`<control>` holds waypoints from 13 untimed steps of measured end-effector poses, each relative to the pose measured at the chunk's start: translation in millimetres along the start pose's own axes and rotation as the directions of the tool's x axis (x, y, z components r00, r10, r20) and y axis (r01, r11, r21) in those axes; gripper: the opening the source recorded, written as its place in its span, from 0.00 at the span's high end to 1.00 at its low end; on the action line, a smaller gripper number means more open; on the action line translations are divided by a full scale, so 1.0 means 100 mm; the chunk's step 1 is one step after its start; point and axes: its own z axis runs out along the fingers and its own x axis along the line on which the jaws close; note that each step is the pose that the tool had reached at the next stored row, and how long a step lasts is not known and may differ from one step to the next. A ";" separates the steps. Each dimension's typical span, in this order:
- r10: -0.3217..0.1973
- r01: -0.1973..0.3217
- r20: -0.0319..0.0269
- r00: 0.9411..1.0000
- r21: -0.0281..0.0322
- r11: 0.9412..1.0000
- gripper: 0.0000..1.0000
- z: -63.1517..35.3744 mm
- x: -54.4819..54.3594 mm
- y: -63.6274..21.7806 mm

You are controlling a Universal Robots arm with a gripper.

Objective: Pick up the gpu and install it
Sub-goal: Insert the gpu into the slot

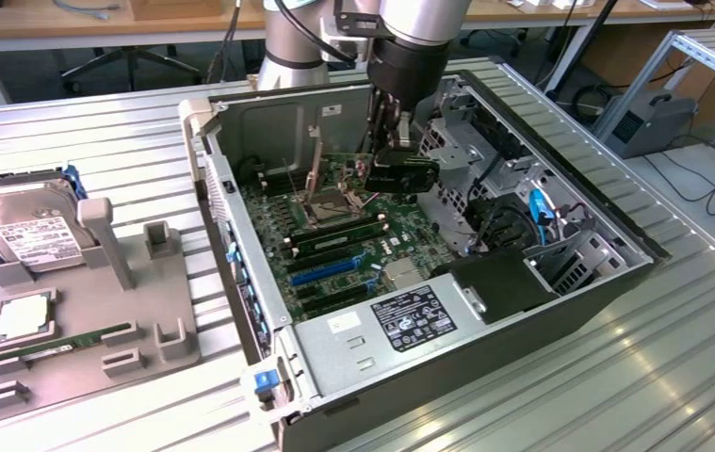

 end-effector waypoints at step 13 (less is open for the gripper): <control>-0.043 0.043 -0.001 0.999 -0.001 0.999 0.73 0.000 0.00 0.000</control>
